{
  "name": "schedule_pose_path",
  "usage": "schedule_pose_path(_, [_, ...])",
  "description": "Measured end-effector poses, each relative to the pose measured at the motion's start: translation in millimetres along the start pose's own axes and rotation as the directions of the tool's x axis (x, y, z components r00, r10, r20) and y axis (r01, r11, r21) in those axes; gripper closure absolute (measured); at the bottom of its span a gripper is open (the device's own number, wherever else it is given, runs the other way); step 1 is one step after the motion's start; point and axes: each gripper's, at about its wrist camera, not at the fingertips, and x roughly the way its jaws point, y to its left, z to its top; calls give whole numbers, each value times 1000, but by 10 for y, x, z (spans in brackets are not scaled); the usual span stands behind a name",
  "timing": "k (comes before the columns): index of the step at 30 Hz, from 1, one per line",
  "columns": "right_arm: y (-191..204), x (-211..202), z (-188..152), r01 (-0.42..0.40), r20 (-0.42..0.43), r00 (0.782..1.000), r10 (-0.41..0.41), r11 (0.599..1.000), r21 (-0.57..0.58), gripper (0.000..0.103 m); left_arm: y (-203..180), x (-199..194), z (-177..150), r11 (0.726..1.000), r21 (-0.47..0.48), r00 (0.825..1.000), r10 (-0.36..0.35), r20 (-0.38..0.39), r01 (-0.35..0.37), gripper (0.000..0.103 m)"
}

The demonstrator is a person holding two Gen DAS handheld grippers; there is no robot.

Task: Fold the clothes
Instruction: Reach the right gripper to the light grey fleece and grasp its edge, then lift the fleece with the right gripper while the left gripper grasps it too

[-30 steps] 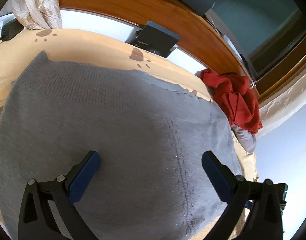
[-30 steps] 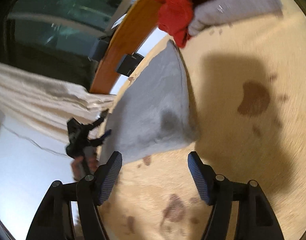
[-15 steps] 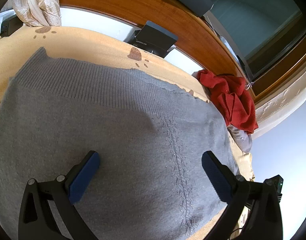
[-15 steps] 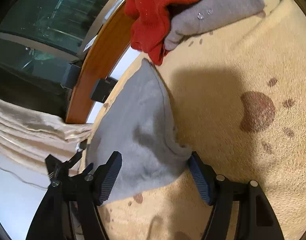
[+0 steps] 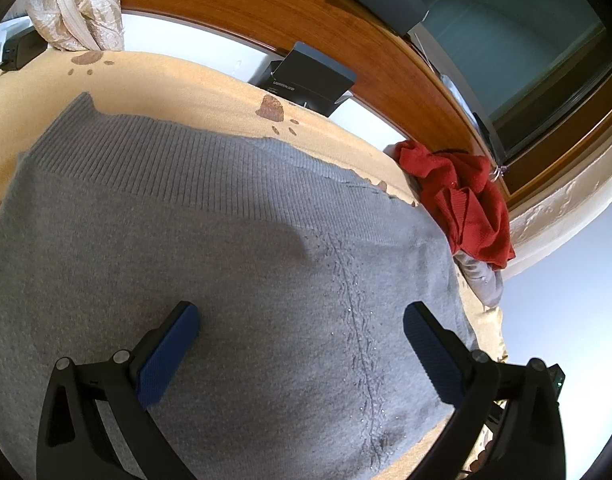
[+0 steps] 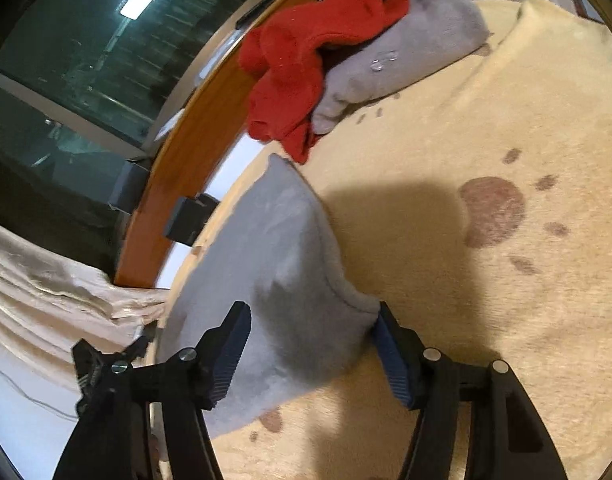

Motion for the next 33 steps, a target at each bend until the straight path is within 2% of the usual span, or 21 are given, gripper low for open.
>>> schedule_pose_path(1, [2,18,0,-12,-3,1000,12,1000,-2,63,0,-1,-1,1000,-1,1000,0,0,0,0])
schedule_pose_path(4, [9,72,1,-47,-10,999,47,999,-6,79,0,-1,2,1000,-1,1000,-1,1,1,0])
schedule_pose_path(8, [70,46,18,-82,13,997,83,996,-25,83,24,-8,14,1000,-10,1000,-13,0,13,0])
schedule_pose_path(16, [252,-28,59,-73,45,996,76,995,-65,83,72,-25,29,999,-35,999,-34,4,34,0])
schedule_pose_path(18, [203,4,66,-70,32,997,71,997,-36,83,74,-27,28,999,-36,999,-35,4,35,0])
schedule_pose_path(20, [108,61,71,-72,7,997,72,997,12,80,74,-28,24,999,-35,999,-34,5,34,0])
schedule_pose_path(21, [70,82,75,-81,-4,997,81,996,31,71,74,-29,22,999,-34,999,-34,5,34,0])
schedule_pose_path(22, [60,83,79,-82,-6,997,82,996,38,49,76,-29,22,999,-34,999,-34,6,34,0])
schedule_pose_path(25, [31,86,91,-84,-11,996,84,995,59,35,82,-28,20,999,-35,999,-36,8,36,0])
schedule_pose_path(27, [42,106,103,-83,-18,996,84,995,56,31,80,-25,19,999,-34,999,-35,9,36,0])
schedule_pose_path(32, [132,211,113,-79,-38,996,79,997,-3,32,74,-23,14,999,-30,999,-33,9,33,0])
schedule_pose_path(33, [134,231,105,-66,-41,997,66,998,-12,37,74,-23,12,999,-31,999,-34,9,34,0])
